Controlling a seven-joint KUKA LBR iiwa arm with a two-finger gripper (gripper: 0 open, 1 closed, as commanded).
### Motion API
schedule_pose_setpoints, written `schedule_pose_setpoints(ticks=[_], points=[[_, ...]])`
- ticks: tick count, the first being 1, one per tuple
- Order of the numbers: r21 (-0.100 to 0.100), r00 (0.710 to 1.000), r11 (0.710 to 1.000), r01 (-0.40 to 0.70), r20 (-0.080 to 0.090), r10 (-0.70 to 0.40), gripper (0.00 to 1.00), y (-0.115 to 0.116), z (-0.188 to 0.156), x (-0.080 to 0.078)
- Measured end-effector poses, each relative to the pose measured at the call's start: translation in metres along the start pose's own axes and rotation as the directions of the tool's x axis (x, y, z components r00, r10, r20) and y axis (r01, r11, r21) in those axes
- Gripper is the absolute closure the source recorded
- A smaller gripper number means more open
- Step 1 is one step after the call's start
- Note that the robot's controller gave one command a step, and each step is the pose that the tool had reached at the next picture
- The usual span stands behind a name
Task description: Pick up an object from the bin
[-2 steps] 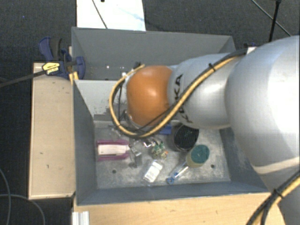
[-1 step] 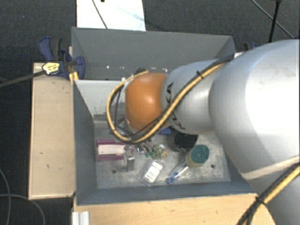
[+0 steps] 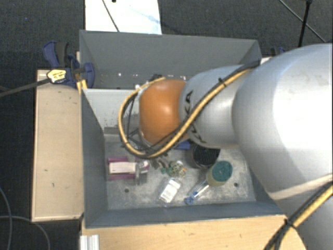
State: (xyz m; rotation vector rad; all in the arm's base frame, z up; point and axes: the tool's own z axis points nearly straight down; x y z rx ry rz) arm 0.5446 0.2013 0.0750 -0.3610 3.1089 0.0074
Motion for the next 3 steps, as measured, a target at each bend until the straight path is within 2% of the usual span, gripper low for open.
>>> schedule_pose_setpoints(ticks=[1, 2, 3], points=[[0.002, 1.000, 1.000, 0.007, -0.007, -0.007, 1.00, 0.007, -0.039, 0.013], [0.002, 1.000, 1.000, 0.024, -0.003, -0.024, 1.00, 0.009, -0.116, 0.011], [0.002, 1.000, 1.000, 0.030, -0.005, -0.030, 1.00, 0.013, -0.173, 0.019]])
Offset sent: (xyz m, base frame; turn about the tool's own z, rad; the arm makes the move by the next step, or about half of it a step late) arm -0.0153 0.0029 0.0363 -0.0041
